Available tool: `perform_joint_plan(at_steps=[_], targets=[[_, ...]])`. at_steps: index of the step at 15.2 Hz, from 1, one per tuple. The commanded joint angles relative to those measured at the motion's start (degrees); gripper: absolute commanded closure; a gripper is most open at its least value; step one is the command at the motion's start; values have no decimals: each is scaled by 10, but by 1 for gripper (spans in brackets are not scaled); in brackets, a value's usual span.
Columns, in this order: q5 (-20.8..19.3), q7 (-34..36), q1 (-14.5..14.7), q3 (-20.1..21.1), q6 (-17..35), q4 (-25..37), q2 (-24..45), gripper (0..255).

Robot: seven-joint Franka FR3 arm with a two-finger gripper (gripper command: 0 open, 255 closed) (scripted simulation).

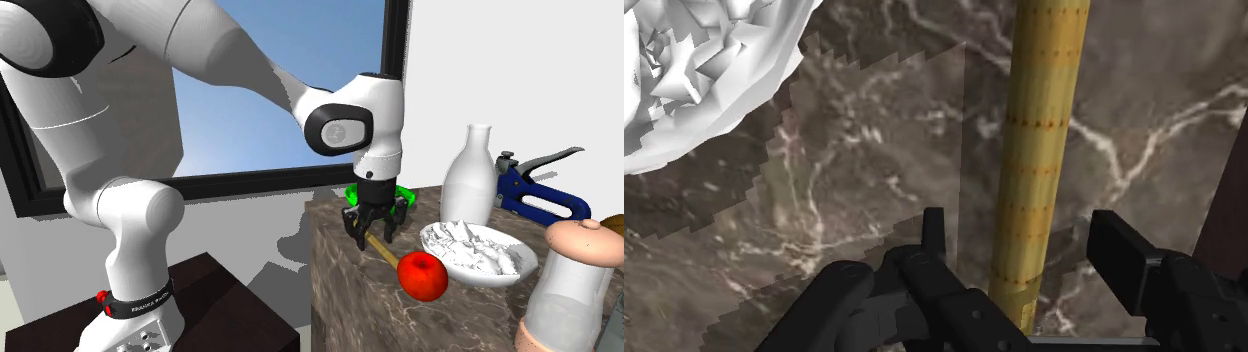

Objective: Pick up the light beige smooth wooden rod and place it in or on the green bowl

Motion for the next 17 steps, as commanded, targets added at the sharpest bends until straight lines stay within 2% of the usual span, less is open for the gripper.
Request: perform_joint_plan(at_steps=[1, 9, 17], targets=[[0, 0, 0, 0, 0, 0, 0, 255], [0, 0, 0, 0, 0, -1, 0, 255], [-22, 24, -35, 54, -66, 37, -34, 255]])
